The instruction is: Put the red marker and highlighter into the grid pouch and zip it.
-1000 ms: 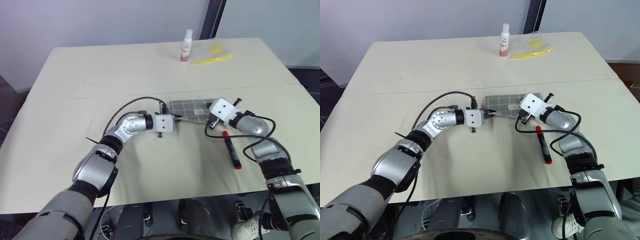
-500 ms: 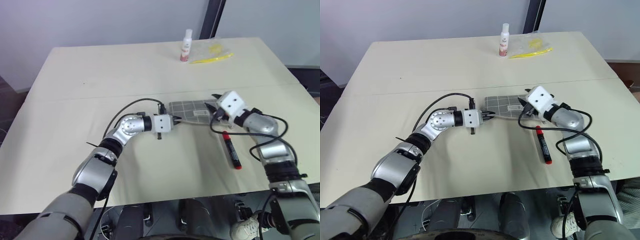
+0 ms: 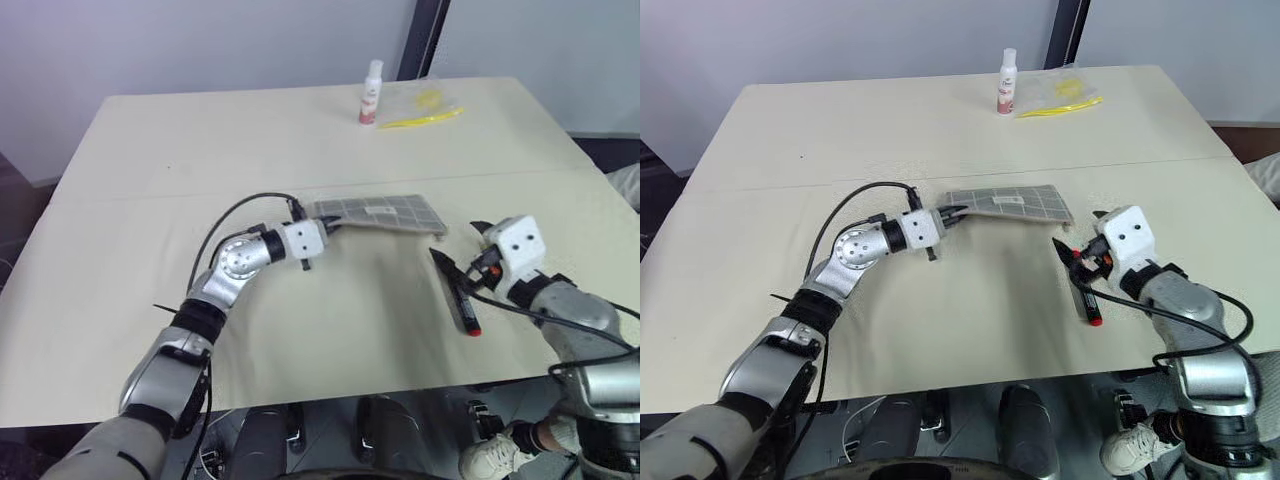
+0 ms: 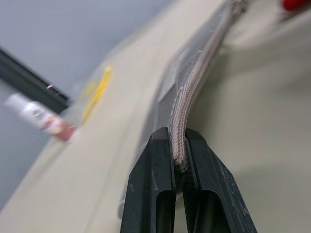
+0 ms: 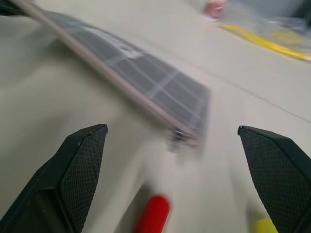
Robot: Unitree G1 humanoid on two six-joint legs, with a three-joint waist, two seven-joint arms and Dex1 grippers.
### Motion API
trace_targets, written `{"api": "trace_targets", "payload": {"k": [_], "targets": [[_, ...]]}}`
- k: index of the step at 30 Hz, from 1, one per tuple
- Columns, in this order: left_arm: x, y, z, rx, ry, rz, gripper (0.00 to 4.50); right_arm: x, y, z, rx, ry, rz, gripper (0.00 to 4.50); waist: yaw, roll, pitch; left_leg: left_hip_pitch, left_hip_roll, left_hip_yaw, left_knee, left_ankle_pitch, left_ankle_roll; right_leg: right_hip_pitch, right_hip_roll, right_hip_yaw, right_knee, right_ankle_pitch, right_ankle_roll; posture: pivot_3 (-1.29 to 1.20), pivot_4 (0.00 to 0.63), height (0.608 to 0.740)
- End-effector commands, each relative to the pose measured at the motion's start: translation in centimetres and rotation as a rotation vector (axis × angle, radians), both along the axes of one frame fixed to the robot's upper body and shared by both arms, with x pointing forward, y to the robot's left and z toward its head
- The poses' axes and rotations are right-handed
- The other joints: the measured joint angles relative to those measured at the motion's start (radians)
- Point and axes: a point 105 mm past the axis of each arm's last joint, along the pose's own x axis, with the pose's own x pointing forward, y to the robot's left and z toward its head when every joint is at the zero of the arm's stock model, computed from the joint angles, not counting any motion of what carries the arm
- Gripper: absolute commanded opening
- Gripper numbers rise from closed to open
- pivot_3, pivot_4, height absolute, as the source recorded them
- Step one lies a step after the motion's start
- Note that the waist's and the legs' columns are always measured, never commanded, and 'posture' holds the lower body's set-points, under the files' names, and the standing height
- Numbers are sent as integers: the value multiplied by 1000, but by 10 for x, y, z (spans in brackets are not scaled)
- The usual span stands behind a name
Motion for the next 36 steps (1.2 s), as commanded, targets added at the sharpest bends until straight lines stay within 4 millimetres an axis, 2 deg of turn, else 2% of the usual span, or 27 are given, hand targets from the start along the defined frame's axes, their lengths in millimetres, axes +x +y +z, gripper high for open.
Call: {"api": "trace_targets", "payload": {"k": [1, 3, 5, 11, 16, 20, 23, 25, 30, 33, 36], "targets": [[1, 13, 33, -82, -67, 49, 0, 15, -7, 7, 72, -38, -145, 4468, 1, 0, 0, 0, 0, 0, 0, 0, 0, 0, 0, 0, 0, 1, 2, 0, 150, 740], [2, 20, 42, -93, -81, 79, 0, 21, -5, 5, 210, -26, -198, 4468, 5, 0, 0, -1, 0, 0, 0, 1, 0, -1, 0, 0, 0, 1, 2, 0, 150, 740], [2, 22, 45, -92, -83, 93, 0, 24, 7, 6, 304, -20, -168, 4468, 8, 0, 0, -1, 0, 0, -1, 1, 0, -1, 0, 0, 1, 1, 2, 0, 150, 740], [-5, 16, 38, -78, -55, 78, 0, 42, 25, 9, 550, 3, -167, 4468, 9, 0, 0, -1, -1, 1, -1, 1, 0, 0, 1, 0, 1, 1, 2, 0, 150, 740], [-10, 10, 36, -84, -48, 69, 0, 54, 40, 9, 577, 28, -113, 4468, 8, 0, 0, -1, -1, 1, -1, 1, 0, -1, 1, 0, 1, 1, 2, 0, 150, 740], [-9, 6, 40, -82, -60, 68, 0, 55, 43, 2, 555, 49, -95, 4468, 4, 0, 0, -1, -1, 2, -1, 1, 0, -1, 1, 0, 1, 1, 2, 0, 150, 740], [-10, 6, 41, -79, -64, 65, 0, 54, 43, 2, 569, 44, -88, 3656, 1, 0, 0, -1, 0, 2, -1, 1, -1, -1, 1, 0, 1, 1, 2, 0, 150, 740], [-10, 7, 40, -73, -64, 65, 0, 53, 44, 2, 562, 41, -78, 2722, -1, 0, 0, -1, 0, 2, -1, 1, -1, -1, 1, 0, 1, 1, 2, 0, 150, 740], [-9, 8, 35, -45, -65, 67, 0, 51, 43, 3, 495, 32, -68, 16, -9, 0, 0, -1, 0, 2, -1, 1, -1, -1, 1, 0, 1, 1, 2, 0, 150, 740], [-10, 8, 31, -31, -59, 62, 0, 46, 48, -1, 255, 20, 4, 16, -11, 0, 0, -1, 0, 2, -1, 1, -1, -1, 1, 0, 1, 1, 2, 0, 150, 740], [-13, 4, 23, 10, -70, 36, 0, 40, 64, -5, 83, 18, 133, 16, -13, 1, 0, -1, 0, 2, -2, 1, -1, -1, 1, 0, 1, 1, 2, 0, 150, 740]]}}
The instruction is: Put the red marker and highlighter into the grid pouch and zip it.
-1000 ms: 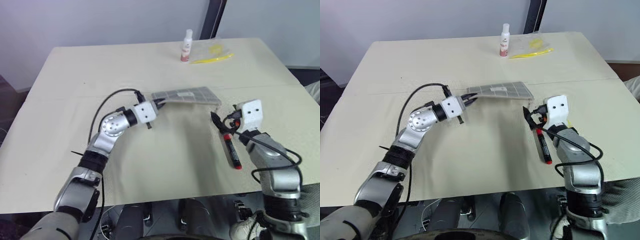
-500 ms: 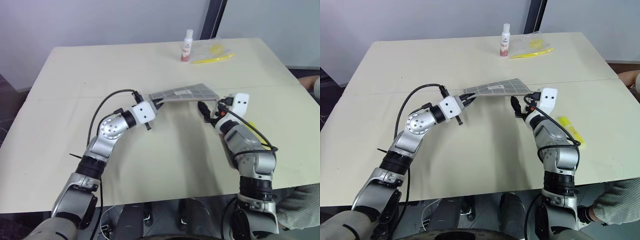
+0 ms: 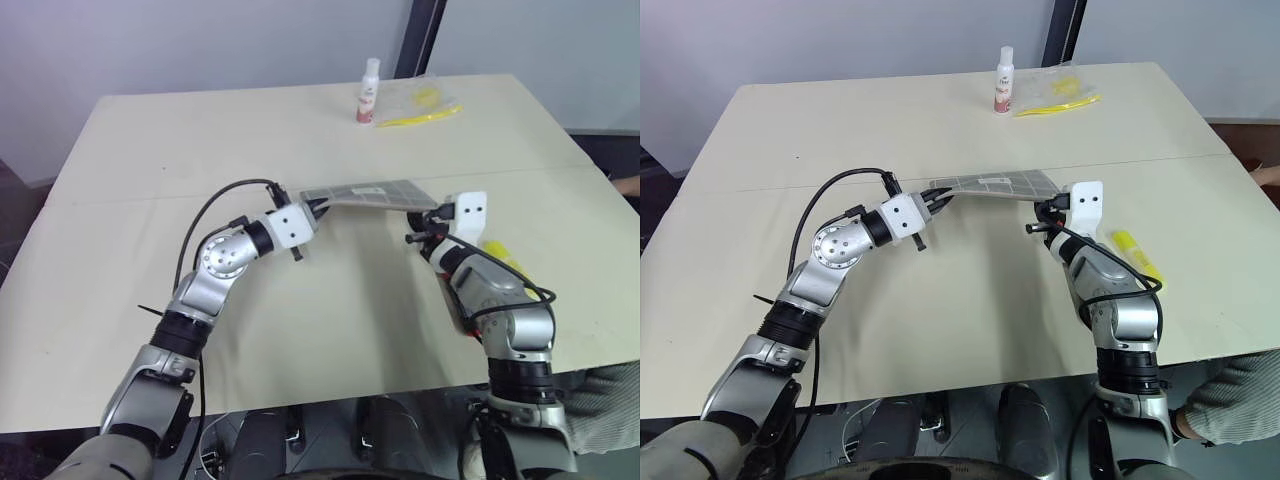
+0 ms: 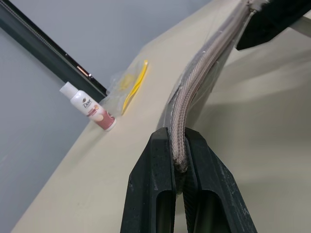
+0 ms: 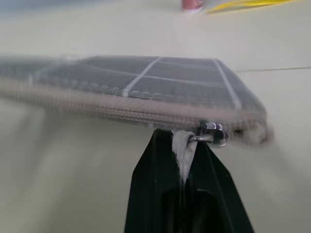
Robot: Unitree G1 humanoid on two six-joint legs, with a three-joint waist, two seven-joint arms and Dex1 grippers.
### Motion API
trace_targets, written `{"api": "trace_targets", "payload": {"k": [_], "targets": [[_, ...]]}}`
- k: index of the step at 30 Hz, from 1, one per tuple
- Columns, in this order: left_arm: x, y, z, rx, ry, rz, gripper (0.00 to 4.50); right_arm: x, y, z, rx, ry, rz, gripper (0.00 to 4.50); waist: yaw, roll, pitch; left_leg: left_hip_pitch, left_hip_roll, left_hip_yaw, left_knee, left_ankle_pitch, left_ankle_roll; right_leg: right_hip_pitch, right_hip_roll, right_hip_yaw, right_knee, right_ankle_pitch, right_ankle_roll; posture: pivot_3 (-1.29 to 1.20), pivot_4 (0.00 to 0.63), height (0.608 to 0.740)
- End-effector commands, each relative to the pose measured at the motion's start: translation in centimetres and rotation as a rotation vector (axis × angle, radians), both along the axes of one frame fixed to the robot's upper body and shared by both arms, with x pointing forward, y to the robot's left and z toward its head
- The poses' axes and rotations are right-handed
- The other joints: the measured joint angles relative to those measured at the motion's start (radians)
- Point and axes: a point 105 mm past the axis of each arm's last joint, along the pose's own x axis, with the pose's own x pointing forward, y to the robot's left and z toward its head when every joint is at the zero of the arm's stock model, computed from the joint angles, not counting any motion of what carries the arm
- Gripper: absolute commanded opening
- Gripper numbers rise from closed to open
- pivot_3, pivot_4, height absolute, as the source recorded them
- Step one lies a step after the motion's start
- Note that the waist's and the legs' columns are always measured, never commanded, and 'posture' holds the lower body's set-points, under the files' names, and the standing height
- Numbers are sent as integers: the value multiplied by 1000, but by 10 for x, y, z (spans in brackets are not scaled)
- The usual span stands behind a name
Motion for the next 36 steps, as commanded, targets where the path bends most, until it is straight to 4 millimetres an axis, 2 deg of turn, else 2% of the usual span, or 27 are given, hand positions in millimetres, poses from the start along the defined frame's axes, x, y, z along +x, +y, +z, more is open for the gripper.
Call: {"api": "trace_targets", "payload": {"k": [1, 5, 10, 14, 17, 20, 23, 28, 29, 30, 33, 36], "targets": [[-10, -12, -1, 52, -57, -73, 0, -7, 33, 17, -166, -106, 203, 16, -1, 0, 0, 0, 0, 0, 0, 0, 0, 0, 0, 0, 0, 0, 0, 0, 150, 740], [-17, -22, -11, 77, -52, -127, 0, -8, 68, 21, -324, -160, 390, 16, -4, 0, 0, 0, 1, 0, 0, 0, 0, -1, 0, 0, 0, 0, 0, 0, 150, 740], [-18, -25, -16, 97, -51, -135, 0, -11, 98, 20, -392, -179, 548, 16, 4, 0, 0, 0, 1, 0, 0, 0, 0, 0, 0, 0, 0, 0, 0, 0, 150, 740], [-18, -30, -19, 108, -59, -139, 0, -22, 127, 18, -468, -212, 732, 16, 2, 0, 0, 0, 0, 1, 0, 0, 0, 0, 0, 0, 0, 0, 0, 0, 150, 740], [-17, -32, -19, 98, -58, -134, 0, -25, 135, 19, -514, -239, 794, 16, 2, 0, 0, 0, 0, 1, 0, 0, 0, 0, 0, 0, 0, 0, 0, 0, 150, 740], [-17, -32, -19, 92, -57, -127, 0, -26, 134, 18, -530, -247, 803, 16, 2, 0, 0, 0, 0, 1, 0, 0, 0, 0, 0, 0, 0, 0, 0, 0, 150, 740], [-17, -29, -20, 85, -50, -117, 0, -30, 124, 20, -522, -256, 784, 861, 2, 0, 0, 0, 0, 1, 0, 0, 0, 0, 0, 0, 0, 0, 0, 0, 150, 740], [-14, -22, -22, 74, -34, -87, 0, -38, 98, 24, -555, -262, 730, 3429, 3, 0, 0, 0, 0, 1, 0, 0, 0, 0, 0, 0, 0, 0, 0, 0, 150, 740], [-13, -22, -22, 70, -32, -82, 0, -41, 93, 24, -554, -260, 719, 4069, 5, 0, 0, 0, 0, 1, 0, 0, 0, 0, -1, 0, 0, 0, 0, 0, 150, 740], [-12, -21, -22, 68, -32, -79, 0, -43, 89, 24, -552, -260, 705, 4466, 4, 0, 0, 0, 0, 0, 0, 0, 0, 0, -1, 0, 0, 0, 0, 0, 150, 740], [-10, -16, -21, 52, -23, -65, 0, -55, 68, 32, -419, -257, 592, 4466, 6, 0, 0, 0, 0, 0, 0, 0, 0, 0, -1, 0, 0, 0, 0, 0, 150, 740], [-6, -9, -21, 18, 1, -41, 0, -69, 37, 39, -253, -233, 444, 4466, 14, -1, 0, 0, 0, -1, 0, 0, 0, 0, -1, 0, 0, 0, 0, 0, 150, 740]]}}
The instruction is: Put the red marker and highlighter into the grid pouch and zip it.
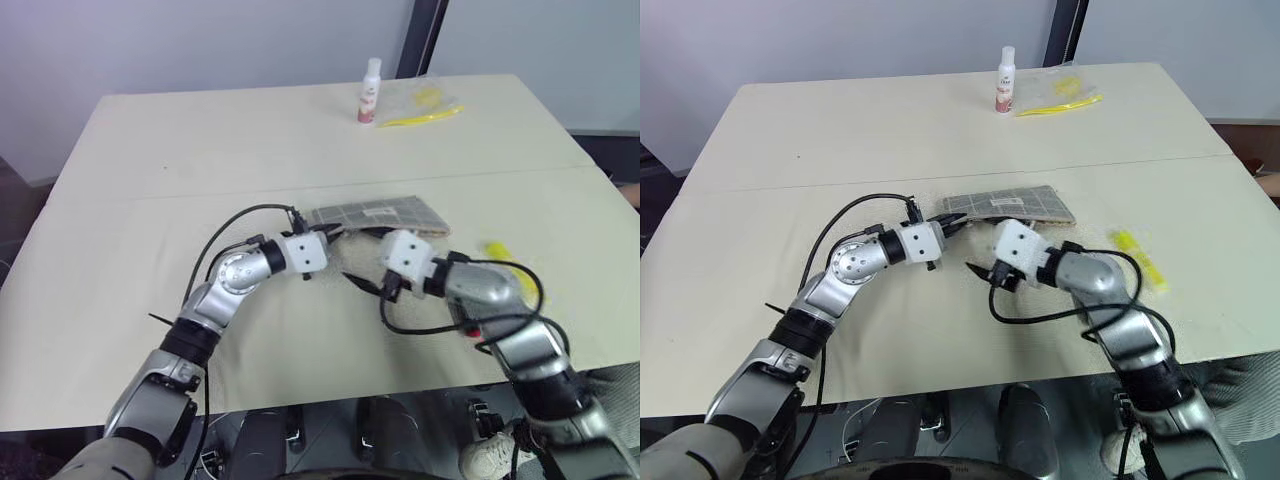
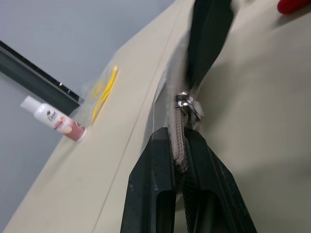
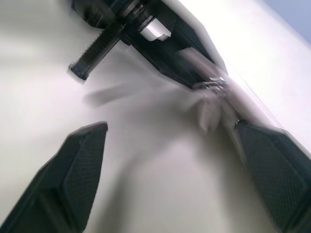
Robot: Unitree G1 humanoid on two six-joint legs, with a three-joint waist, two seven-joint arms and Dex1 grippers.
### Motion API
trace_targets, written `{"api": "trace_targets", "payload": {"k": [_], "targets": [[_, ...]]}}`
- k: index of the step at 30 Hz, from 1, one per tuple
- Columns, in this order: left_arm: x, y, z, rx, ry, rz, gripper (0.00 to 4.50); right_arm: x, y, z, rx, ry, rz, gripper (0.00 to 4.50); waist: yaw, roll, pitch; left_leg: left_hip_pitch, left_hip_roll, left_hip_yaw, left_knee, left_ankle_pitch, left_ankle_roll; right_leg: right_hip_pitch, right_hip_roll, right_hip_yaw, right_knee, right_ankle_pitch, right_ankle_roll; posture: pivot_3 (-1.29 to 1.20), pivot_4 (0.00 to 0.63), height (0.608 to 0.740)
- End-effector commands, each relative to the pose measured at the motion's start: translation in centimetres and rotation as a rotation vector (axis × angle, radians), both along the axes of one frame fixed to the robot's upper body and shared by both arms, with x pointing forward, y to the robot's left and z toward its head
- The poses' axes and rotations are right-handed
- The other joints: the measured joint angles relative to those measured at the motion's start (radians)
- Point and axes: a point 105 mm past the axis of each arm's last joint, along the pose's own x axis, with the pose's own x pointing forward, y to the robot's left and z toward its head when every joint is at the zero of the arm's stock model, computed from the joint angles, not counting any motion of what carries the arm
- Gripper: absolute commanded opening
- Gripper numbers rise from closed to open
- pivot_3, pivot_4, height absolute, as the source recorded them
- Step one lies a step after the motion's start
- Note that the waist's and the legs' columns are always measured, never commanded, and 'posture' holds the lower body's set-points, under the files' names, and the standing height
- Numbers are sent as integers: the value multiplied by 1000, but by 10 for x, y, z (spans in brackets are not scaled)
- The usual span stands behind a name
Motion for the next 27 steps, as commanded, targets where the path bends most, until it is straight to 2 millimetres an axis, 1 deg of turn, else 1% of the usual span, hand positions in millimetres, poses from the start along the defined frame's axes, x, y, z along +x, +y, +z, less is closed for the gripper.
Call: {"api": "trace_targets", "payload": {"k": [1, 3, 6, 9, 10, 12, 13, 15, 16, 18, 21, 24, 27], "targets": [[5, 10, 11, -62, -6, 30, 0, -14, -29, 28, 186, -29, -137, 4466, 6, 0, 0, 0, 0, 0, 0, 0, 0, 0, 0, 0, 0, 0, 0, 0, 150, 740], [6, 14, 9, -57, -3, 34, 0, -23, -42, 30, 216, -28, -204, 4466, 11, 0, 0, 0, 0, 0, 0, 0, -1, 0, 0, 0, 0, 0, 0, 0, 150, 740], [7, 18, 6, -58, 4, 39, 0, -34, -54, 32, 270, -20, -276, 4466, 13, 0, 0, 1, 0, 0, 0, -1, -2, 1, 0, 0, 0, 0, -1, 0, 150, 740], [9, 18, 5, -57, 4, 36, 0, -36, -75, 33, 290, -41, -405, 4466, 13, 0, 0, 1, 0, 0, 0, -1, -2, 1, 0, 0, -1, -2, -4, 0, 150, 740], [9, 17, 5, -57, 2, 35, 0, -35, -84, 31, 273, -48, -453, 4466, 14, 0, 0, 1, 0, 0, 0, -1, -2, 1, 0, 0, -1, -2, -4, 0, 150, 740], [10, 15, 7, -61, -5, 28, 0, -35, -112, 26, 225, -60, -595, 4466, 16, 0, 0, 1, 0, 0, 0, -1, -2, 0, 0, 0, -2, -2, -4, 0, 150, 740], [11, 13, 8, -62, -13, 22, 0, -36, -126, 22, 204, -55, -665, 4466, 17, 0, 0, 1, 0, 0, 0, -2, -2, -1, 0, 0, -2, -2, -4, 0, 150, 740], [11, 12, 9, -63, -19, 16, 0, -43, -145, 13, 182, -9, -760, 4466, 17, 0, 0, 1, 0, 0, 0, -2, -2, 0, 0, 0, -2, -2, -4, 0, 150, 740], [11, 11, 9, -62, -19, 13, 0, -47, -150, 8, 167, 16, -780, 4466, 17, 0, 0, 1, 0, 0, 0, -2, -2, 0, 0, 0, -2, -2, -4, 0, 150, 740], [11, 10, 8, -60, -17, 8, 0, -52, -159, 5, 126, 20, -811, 4466, 15, 0, 0, 1, 0, 0, 0, -2, -2, 1, 0, 0, -2, -2, -4, 0, 150, 740], [9, 7, 5, -52, -14, -12, 0, -58, -182, 1, 137, 69, -897, 4466, 11, 0, 0, 1, 0, 0, 0, -1, -1, 1, 0, 0, -2, -2, -4, 0, 150, 740], [8, 3, 5, -51, -15, -24, 0, -57, -199, -6, 189, 146, -931, 4466, 13, 0, 0, 1, 0, 0, 0, -2, -1, 1, 0, 0, -2, -2, -4, 0, 150, 740], [8, 2, 5, -49, -15, -31, 0, -53, -207, -11, 223, 203, -920, 4466, 13, 0, 0, 1, 0, 0, 0, -2, -1, 1, 0, 1, -2, -2, -4, 0, 150, 740]]}}
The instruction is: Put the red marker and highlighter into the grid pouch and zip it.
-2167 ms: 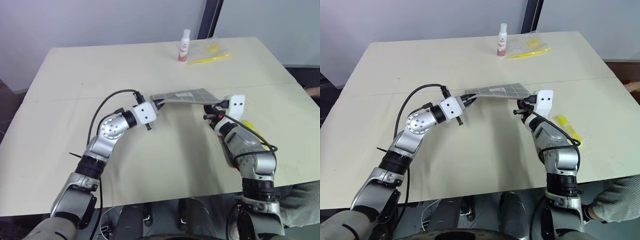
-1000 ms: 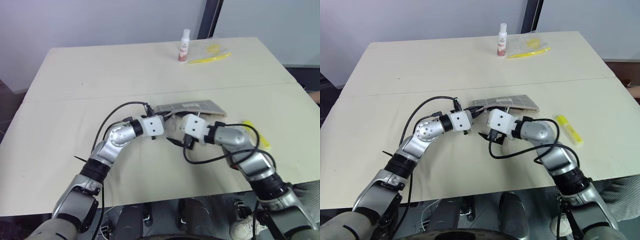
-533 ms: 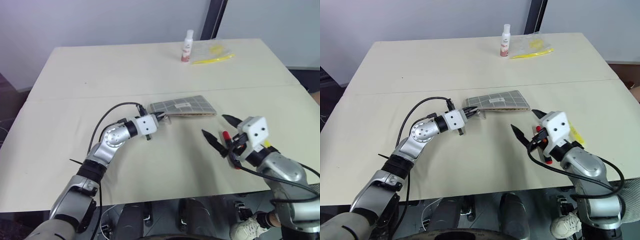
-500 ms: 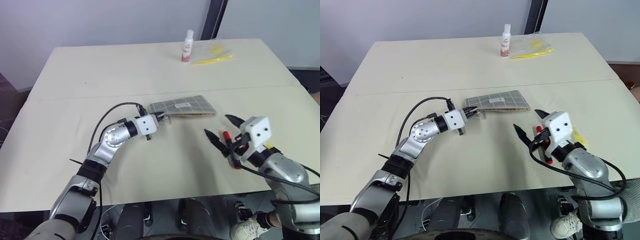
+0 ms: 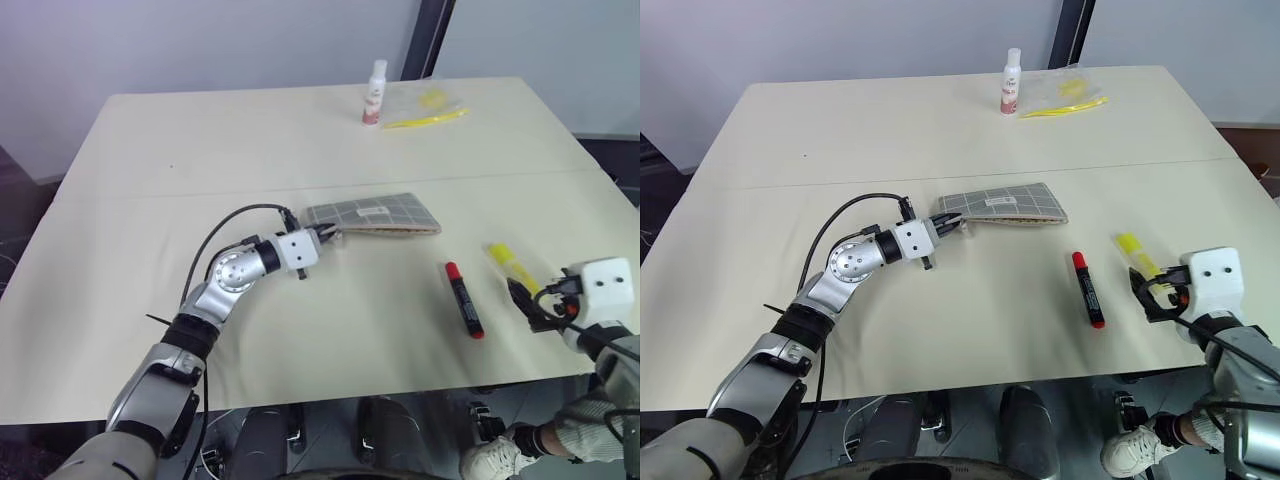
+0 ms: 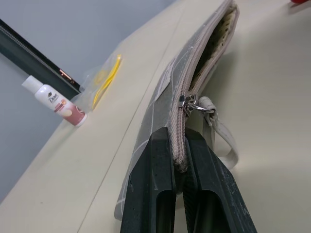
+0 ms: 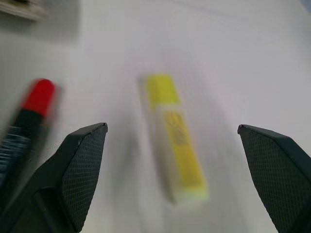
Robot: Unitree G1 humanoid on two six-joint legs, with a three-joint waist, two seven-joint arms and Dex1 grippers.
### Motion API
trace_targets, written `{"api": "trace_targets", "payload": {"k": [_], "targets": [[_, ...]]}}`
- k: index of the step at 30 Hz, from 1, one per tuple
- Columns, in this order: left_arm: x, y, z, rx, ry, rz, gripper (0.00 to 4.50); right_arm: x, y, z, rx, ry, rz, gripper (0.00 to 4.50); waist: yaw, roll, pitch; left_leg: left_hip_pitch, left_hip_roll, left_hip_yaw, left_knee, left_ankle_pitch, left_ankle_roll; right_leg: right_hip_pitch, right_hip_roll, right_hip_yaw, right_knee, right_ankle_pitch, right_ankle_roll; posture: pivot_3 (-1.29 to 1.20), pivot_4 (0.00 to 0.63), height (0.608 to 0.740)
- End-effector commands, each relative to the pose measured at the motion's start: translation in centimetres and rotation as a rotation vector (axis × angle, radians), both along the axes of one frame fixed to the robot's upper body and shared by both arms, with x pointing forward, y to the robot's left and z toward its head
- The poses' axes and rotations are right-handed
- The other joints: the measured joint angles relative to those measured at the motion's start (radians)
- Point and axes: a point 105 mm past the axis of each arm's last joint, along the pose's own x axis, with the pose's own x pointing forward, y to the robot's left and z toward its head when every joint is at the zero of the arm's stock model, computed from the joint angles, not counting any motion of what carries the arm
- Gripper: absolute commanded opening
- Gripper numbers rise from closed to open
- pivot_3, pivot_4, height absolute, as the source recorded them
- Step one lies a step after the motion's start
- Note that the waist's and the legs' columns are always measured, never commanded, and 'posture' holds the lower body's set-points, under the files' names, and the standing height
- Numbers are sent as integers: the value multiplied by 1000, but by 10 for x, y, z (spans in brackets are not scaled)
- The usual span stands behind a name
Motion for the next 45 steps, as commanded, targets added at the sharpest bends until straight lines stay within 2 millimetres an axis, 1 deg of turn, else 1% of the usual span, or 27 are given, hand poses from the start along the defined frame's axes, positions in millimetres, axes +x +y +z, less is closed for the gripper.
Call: {"api": "trace_targets", "payload": {"k": [1, 7, 11, 12, 14, 16, 17, 19, 20, 23, 24, 26, 28, 29, 33, 35, 36, 38, 40, 45], "targets": [[0, -6, 14, -13, -53, -31, 0, 3, -9, 2, 56, 21, 19, 4466, 0, 0, 0, 0, 0, 0, 0, 0, 0, 0, 0, 0, 0, 0, 0, 0, 150, 740], [0, -5, 14, 4, -55, -33, 0, 10, -28, -11, 145, 105, -22, 4466, 1, 0, 0, 0, 0, 0, 0, 1, 2, 0, 0, 0, 0, 0, 0, 0, 150, 740], [-1, -5, 13, 10, -54, -35, 0, 7, -25, -25, 143, 192, 28, 4466, 1, 0, 0, -1, 0, 0, 0, 1, 2, 0, 0, 0, 0, 0, 0, 0, 150, 740], [-1, -5, 13, 11, -55, -36, 0, 5, -24, -28, 125, 209, 35, 4229, 0, 0, 0, -1, 0, 0, 0, 1, 2, 0, 0, 0, 0, 0, 0, 0, 150, 740], [-2, -4, 12, 13, -55, -36, 0, 4, -26, -32, 100, 232, 37, 3569, 1, 0, 0, -1, 0, 0, 0, 1, 2, 0, 0, 0, 0, 0, 0, 0, 150, 740], [-2, -4, 11, 15, -54, -35, 0, 4, -26, -33, 95, 232, 33, 2624, 2, 0, 0, 0, 0, 0, 0, 1, 2, 1, 0, 0, 0, 0, 0, 0, 150, 740], [-2, -4, 11, 15, -54, -35, 0, 5, -26, -32, 98, 223, 30, 2024, 2, -1, 0, 0, 0, 0, 0, 1, 2, 1, 0, 0, 0, 0, 0, 0, 150, 740], [-2, -5, 10, 17, -55, -37, 0, 7, -26, -27, 110, 203, 29, 1008, 2, -1, 0, 0, 0, 0, 0, 0, 2, 0, 0, 0, -1, 0, 0, 0, 150, 740], [-3, -5, 10, 17, -55, -38, 0, 7, -26, -25, 101, 200, 32, 839, 2, -1, 0, 0, 0, 0, 1, 0, 1, 0, 0, 0, -2, 0, 0, 0, 150, 740], [-3, -7, 11, 20, -57, -46, 0, 11, -18, -3, 87, 128, 82, 850, 2, 0, 0, 0, 0, 0, 1, 0, 2, 0, 0, 0, -2, 0, 0, 0, 150, 740], [-3, -7, 11, 21, -57, -48, 0, 12, -16, 2, 87, 113, 95, 850, 1, 0, 0, -1, 0, 0, 1, 0, 2, 1, 0, 0, -2, 0, 0, 0, 150, 740], [-3, -8, 10, 22, -57, -51, 0, 14, -4, 15, 92, 80, 147, 850, 1, 0, 0, -1, 0, 0, 1, 0, 3, 0, 0, 0, -2, 0, 0, 0, 150, 740], [-4, -9, 10, 22, -56, -56, 0, 16, 15, 28, 100, 43, 241, 850, 1, 0, 0, -1, 0, 0, 0, 0, 3, 0, 0, 0, -1, 0, 1, 0, 150, 740], [-4, -9, 10, 22, -55, -57, 0, 15, 21, 32, 103, 35, 272, 850, 0, 0, 0, -1, 0, 0, 0, 0, 3, 0, 0, 0, -1, 1, 1, 0, 150, 740], [-3, -12, 11, 25, -56, -69, 0, 13, 78, 46, 88, 17, 525, 850, 1, -1, 0, -1, 0, 0, 0, 0, 3, 0, 0, 0, -1, 0, 0, 0, 150, 740], [-3, -14, 13, 23, -58, -73, 0, 12, 95, 48, 60, 22, 591, 850, 2, -1, 0, -1, 0, 0, 0, 0, 2, 0, 0, 0, -1, 0, 0, 0, 150, 740], [-2, -14, 14, 22, -60, -74, 0, 11, 104, 43, 14, 47, 634, 850, 2, -1, 0, -1, 0, 0, 0, 0, 2, 0, 0, 0, -2, 0, 0, 0, 150, 740], [-2, -16, 16, 19, -63, -77, 0, 14, 115, 35, -25, 81, 677, 850, 1, -1, 0, -1, 0, -1, 1, 0, 2, -1, 0, 0, -2, 0, 0, 0, 150, 740], [-2, -18, 17, 20, -70, -85, 0, 20, 117, 28, -59, 92, 680, 850, 1, -2, 0, -1, 0, -1, 0, -1, 2, -1, 0, -1, -5, 0, 0, 0, 150, 740], [-4, -18, 20, 15, -73, -91, 0, 27, 108, 16, -131, 121, 667, 850, 2, -2, 0, -2, -1, -1, 1, -1, 5, 0, -1, -1, -7, 0, 0, 0, 150, 740]]}}
